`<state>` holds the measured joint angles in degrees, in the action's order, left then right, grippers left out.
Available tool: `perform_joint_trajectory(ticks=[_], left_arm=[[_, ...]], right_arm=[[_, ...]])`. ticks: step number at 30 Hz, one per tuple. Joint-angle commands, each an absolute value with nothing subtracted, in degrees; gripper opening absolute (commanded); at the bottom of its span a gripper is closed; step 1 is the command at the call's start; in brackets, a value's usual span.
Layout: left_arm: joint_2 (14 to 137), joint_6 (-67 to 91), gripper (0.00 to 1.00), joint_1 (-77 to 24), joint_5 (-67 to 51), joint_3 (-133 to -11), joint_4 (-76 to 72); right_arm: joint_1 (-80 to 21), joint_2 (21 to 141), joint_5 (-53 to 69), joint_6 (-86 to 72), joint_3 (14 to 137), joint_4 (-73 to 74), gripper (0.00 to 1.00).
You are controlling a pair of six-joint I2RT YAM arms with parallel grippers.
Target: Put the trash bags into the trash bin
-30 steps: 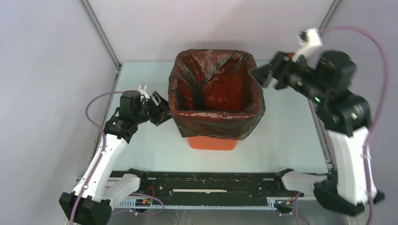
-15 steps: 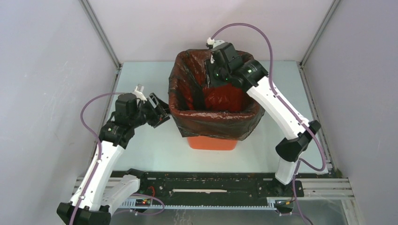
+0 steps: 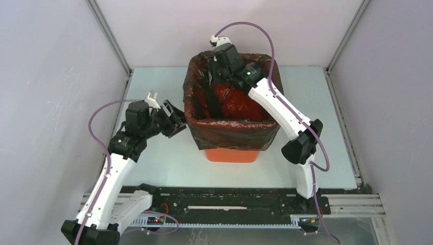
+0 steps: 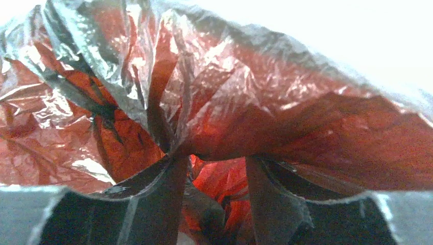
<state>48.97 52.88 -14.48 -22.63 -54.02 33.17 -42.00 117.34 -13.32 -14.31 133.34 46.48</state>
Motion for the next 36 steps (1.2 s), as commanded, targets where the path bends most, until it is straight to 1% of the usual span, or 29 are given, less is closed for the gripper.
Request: perform_joint_trajectory(ticks=[1,4,6,7,10,13,17,23,27,32,36], left_arm=[[48.15,53.79,0.71,-15.38,-23.17,-53.52,29.87],[47.82,53.92,0.71,-15.38,-23.03,-53.30,29.73],[47.89,53.96,0.72,-15.38,-23.03,-53.32,29.61],[47.98,54.03,0.72,-15.38,-23.19,-53.36,29.48],[48.61,54.31,0.72,-15.38,-23.80,-53.67,28.94],[49.04,54.01,0.72,-15.38,-23.96,-54.21,28.83],[49.21,53.99,0.72,-15.44,-23.82,-54.30,28.83],[49.26,54.22,0.72,-15.47,-23.65,-54.02,28.31],[49.18,54.40,0.72,-15.56,-23.63,-53.87,27.74],[48.92,54.57,0.72,-15.57,-23.43,-53.23,27.36],[48.62,54.49,0.73,-15.56,-23.38,-53.05,27.33]], right_arm=[[-42.18,112.30,-13.15,-11.62,132.17,45.40,0.56],[-42.23,106.86,-13.36,-11.66,127.55,50.21,0.61],[-42.19,102.70,-13.64,-11.78,122.76,51.53,0.68],[-42.19,101.02,-13.10,-11.76,120.93,51.96,0.70],[-42.46,98.27,-10.32,-12.44,116.05,52.39,0.70],[-43.59,98.45,-7.88,-13.09,112.05,50.71,0.70],[-44.82,102.73,-6.02,-16.28,112.00,49.60,0.71],[-46.98,109.54,-7.96,-20.55,113.68,47.93,0.71],[-47.11,112.19,-8.46,-21.85,115.68,50.23,0.72],[-46.75,109.24,-9.77,-19.47,120.10,55.31,0.75],[-45.13,104.34,-11.24,-18.45,118.59,58.69,0.77]])
